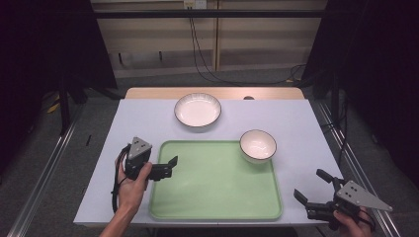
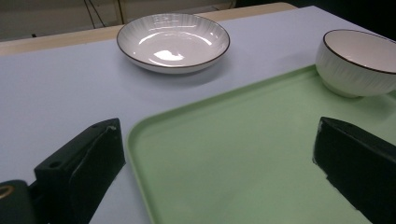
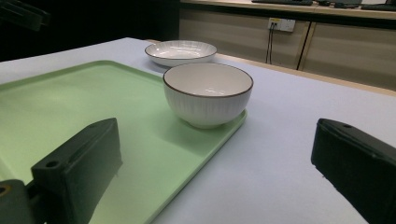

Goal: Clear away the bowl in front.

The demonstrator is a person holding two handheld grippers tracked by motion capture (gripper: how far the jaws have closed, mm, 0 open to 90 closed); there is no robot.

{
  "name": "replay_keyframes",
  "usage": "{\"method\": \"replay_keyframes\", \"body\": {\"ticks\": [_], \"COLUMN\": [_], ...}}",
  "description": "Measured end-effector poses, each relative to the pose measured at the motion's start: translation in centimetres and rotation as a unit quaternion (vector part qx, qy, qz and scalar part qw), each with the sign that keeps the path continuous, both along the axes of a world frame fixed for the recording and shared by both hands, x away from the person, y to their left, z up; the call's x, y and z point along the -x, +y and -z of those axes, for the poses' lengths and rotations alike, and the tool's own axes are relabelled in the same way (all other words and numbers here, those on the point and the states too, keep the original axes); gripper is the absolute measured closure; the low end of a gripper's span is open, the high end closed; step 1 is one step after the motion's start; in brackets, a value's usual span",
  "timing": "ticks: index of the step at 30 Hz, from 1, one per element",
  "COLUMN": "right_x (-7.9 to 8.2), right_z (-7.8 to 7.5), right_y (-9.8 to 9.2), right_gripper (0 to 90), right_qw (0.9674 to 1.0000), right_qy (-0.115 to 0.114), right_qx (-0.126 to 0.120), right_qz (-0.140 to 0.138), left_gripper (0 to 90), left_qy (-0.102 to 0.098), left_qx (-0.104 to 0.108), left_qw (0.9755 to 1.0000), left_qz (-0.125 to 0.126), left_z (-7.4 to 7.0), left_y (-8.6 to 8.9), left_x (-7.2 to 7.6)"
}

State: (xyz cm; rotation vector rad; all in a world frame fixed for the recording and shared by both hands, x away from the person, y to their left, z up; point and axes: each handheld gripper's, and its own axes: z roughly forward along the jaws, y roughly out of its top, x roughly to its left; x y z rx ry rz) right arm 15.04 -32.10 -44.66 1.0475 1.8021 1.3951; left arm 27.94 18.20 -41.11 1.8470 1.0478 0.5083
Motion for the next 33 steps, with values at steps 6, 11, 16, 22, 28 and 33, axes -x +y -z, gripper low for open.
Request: {"method": "replay_keyframes", "body": {"ticks": [6, 11, 16, 22, 28, 33], "right_x": [0.0, 0.0, 0.0, -0.1, -0.2, -0.5], "right_z": [0.0, 0.0, 0.0, 0.0, 0.1, 0.2], "right_y": [0.1, 0.1, 0.0, -0.1, -0.2, -0.1], "right_gripper": [1.4, 1.4, 1.4, 1.4, 1.4, 1.5], "right_qw": [1.0000, 1.0000, 1.0000, 1.0000, 0.9999, 0.9998], "right_qy": [0.001, 0.002, 0.004, 0.005, 0.011, 0.016], "right_qx": [0.002, 0.000, 0.000, 0.001, 0.003, 0.004], "right_qz": [0.004, 0.003, 0.005, 0.007, 0.009, 0.011], "left_gripper": [1.9, 2.7, 1.9, 2.3, 2.5, 1.7], "left_qy": [0.004, 0.012, 0.003, 0.007, -0.003, -0.006], "left_qx": [0.001, -0.004, 0.011, 0.011, 0.009, 0.024], "left_qw": [0.9999, 0.9995, 0.9991, 0.9978, 0.9970, 0.9969], "left_qz": [-0.016, -0.028, -0.041, -0.065, -0.077, -0.074], "left_z": [0.7, 1.4, 1.2, 2.2, 2.1, 2.0], "left_y": [1.6, 2.3, 3.3, 4.4, 4.7, 5.2], "left_x": [1.9, 4.0, 5.8, 6.6, 7.1, 7.2]}}
